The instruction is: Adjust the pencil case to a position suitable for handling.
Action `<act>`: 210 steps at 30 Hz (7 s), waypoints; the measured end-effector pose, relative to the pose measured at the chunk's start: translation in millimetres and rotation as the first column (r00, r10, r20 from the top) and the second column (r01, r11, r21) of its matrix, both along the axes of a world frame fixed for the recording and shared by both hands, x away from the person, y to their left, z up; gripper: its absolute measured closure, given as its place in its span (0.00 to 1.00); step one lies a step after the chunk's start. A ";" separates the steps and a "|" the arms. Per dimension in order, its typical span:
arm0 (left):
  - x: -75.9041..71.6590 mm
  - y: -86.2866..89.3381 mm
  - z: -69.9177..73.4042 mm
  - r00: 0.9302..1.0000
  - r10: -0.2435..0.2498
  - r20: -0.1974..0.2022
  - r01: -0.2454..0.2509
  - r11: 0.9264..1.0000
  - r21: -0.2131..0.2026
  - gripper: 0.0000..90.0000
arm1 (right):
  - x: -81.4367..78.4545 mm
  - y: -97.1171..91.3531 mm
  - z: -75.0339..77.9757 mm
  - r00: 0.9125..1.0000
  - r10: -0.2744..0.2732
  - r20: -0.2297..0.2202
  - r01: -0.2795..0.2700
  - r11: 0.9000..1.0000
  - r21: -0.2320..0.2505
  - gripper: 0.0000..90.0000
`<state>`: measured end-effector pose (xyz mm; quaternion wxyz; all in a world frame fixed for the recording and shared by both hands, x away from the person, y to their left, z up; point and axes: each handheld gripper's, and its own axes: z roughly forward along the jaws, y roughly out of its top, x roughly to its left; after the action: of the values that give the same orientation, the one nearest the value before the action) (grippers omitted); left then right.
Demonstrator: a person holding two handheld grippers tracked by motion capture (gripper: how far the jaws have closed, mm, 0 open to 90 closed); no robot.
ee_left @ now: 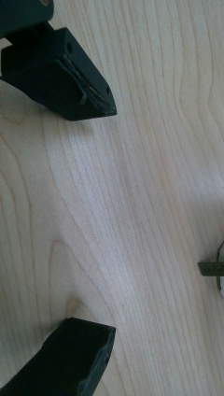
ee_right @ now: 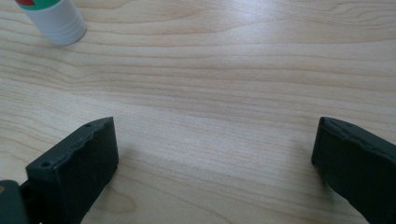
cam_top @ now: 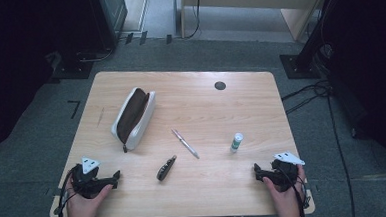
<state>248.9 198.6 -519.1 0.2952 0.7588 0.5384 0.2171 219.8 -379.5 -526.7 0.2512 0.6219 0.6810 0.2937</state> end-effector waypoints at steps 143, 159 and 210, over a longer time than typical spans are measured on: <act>55.9 -30.5 73.9 0.991 -0.024 0.135 0.070 0.935 -0.348 0.24 | -12.0 6.2 15.2 0.997 0.010 0.070 -0.001 0.992 -0.123 0.16; 22.1 2.5 36.4 0.999 0.004 0.043 0.007 0.967 -0.254 0.00 | -12.0 58.4 95.6 0.955 0.139 0.262 -0.129 0.990 -0.057 0.27; 0.4 -0.5 -0.4 1.000 0.027 0.003 -0.027 1.000 -0.002 0.00 | 100.3 252.3 119.3 0.935 0.296 0.197 -0.318 0.944 0.090 0.31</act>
<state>249.4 198.1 -519.4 0.2938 0.7508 0.5485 0.2216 320.1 -127.2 -407.4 0.2251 0.4925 0.7252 0.4252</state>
